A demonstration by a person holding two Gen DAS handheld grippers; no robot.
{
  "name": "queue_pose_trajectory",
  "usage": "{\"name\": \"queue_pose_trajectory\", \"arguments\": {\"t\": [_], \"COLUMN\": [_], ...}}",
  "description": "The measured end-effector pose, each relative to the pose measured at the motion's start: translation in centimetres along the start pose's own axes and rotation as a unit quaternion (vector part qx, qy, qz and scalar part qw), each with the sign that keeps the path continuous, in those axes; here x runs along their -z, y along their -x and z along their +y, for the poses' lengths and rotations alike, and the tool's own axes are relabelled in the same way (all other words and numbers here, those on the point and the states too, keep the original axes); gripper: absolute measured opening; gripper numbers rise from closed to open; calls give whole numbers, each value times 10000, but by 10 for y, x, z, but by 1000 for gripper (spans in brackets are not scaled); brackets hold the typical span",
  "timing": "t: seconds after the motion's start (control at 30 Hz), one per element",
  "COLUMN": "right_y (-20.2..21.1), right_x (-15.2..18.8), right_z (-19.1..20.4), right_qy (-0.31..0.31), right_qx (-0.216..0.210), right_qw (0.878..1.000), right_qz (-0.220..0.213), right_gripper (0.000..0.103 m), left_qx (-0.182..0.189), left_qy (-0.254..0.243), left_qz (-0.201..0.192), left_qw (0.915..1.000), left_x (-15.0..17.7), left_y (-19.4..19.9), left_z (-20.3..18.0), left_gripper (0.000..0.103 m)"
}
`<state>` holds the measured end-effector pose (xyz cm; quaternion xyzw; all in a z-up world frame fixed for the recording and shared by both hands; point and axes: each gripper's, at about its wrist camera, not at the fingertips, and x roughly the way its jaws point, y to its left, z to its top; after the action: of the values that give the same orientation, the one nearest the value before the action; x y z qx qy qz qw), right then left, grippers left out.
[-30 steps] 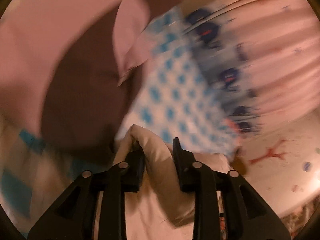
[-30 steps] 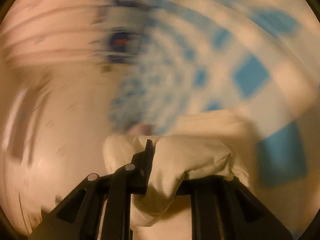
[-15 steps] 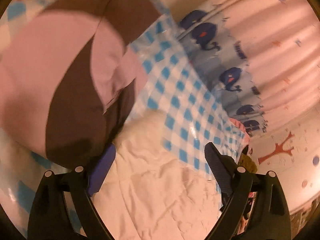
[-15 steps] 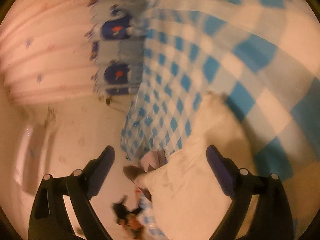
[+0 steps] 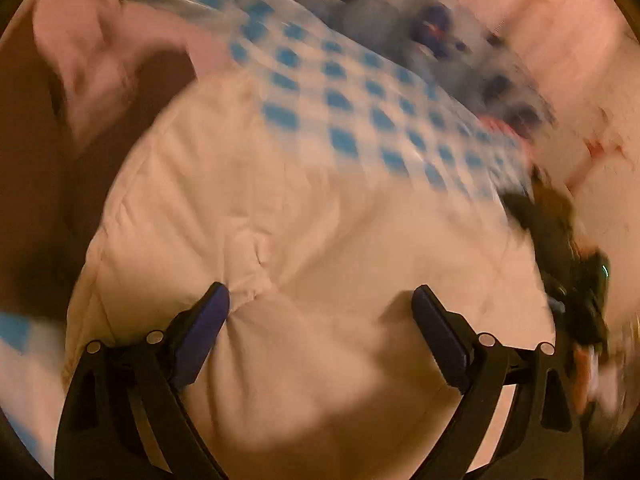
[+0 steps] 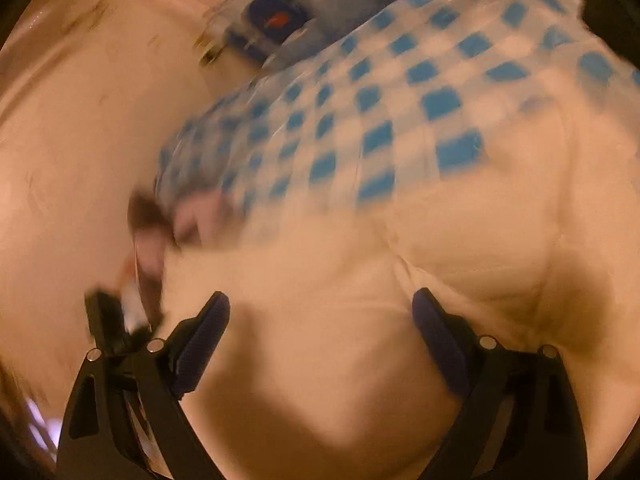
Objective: Fold large clothes
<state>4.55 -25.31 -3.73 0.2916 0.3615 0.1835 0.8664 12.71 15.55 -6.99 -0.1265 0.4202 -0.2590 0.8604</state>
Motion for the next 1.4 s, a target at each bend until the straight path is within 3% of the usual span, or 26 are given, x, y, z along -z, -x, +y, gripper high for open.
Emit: {"name": "queue_pose_trajectory", "arguments": {"t": [0.07,0.17,0.23,0.3,0.37,0.4,0.5,0.53,0.57,0.6,0.63,0.7,0.77,0.83,0.87,0.93,1.0,1.07,1.1,1.13,1.17,1.23,1.33,1.4], "right_y": [11,11,14,25,26,17,-34,-62,-85,-109,-115,-124,-117,-72,-51,-6,18,17,7,1,2,-4,0,22], "right_x": [17,14,6,-3,-12,-16,-19,-13,-8,-2,-4,-5,-7,-12,-13,-5,3,15,19,28,30,27,17,14], "right_z": [2,4,13,39,71,88,112,107,95,66,52,51,53,64,77,88,82,42,23,2,-6,0,5,32], "right_qy": [417,363,297,629,1161,1424,1974,2161,2136,1592,1283,1355,1407,1337,1405,1694,1752,1361,1182,981,883,1084,1016,1124], "right_qx": [-40,86,341,509,806,1003,1610,2052,2166,1861,1722,1892,1881,1778,1809,2269,2738,3019,3016,2814,2725,2955,2928,2890], "right_qw": [9990,9993,9990,9963,9888,9835,9670,9540,9501,9619,9682,9616,9605,9701,9706,9588,9457,9430,9446,9527,9570,9475,9478,9502], "right_qz": [-149,1,27,-282,-484,-495,-24,318,695,1218,1284,1454,1488,966,733,231,71,327,537,604,452,569,745,298], "right_gripper": [85,85,85,85,91,93,94,95,96,97,96,96,96,96,96,96,96,96,97,98,97,97,97,97], "left_qx": [189,149,67,151,112,-83,-719,-964,-1128,-864,-787,-986,-1256,-1539,-1481,-1410,-1430,-1544,-1628,-1483,-1512,-1823,-2004,-2152], "left_qy": [-48,81,166,-121,-423,-623,-520,-390,-201,119,309,194,22,-65,-161,-722,-1234,-1498,-1555,-1481,-1485,-1733,-1756,-1948], "left_qz": [-140,-135,-524,-948,-1102,-1091,-931,-831,-644,-491,-452,-320,-193,-425,-595,-952,-1048,-930,-665,-433,-437,-442,-545,-751], "left_qw": [9997,9998,9985,9953,9929,9920,9917,9911,9913,9950,9954,9944,9919,9872,9871,9828,9764,9722,9721,9768,9763,9668,9623,9540], "left_x": [18,14,5,-3,-11,-17,-27,-28,-25,-14,-12,-13,-14,-10,-8,4,18,25,29,34,40,47,52,63], "left_y": [9,23,48,70,72,62,31,18,3,-6,-10,-14,-11,10,21,40,41,27,9,-3,-6,-9,4,21], "left_z": [5,5,-6,-29,-49,-59,-54,-42,-26,-6,3,0,-10,-27,-36,-70,-98,-110,-111,-107,-105,-110,-117,-127], "left_gripper": [89,88,88,88,89,89,89,89,89,90,90,90,90,90,90,90,90,90,90,90,90,90,90,90]}}
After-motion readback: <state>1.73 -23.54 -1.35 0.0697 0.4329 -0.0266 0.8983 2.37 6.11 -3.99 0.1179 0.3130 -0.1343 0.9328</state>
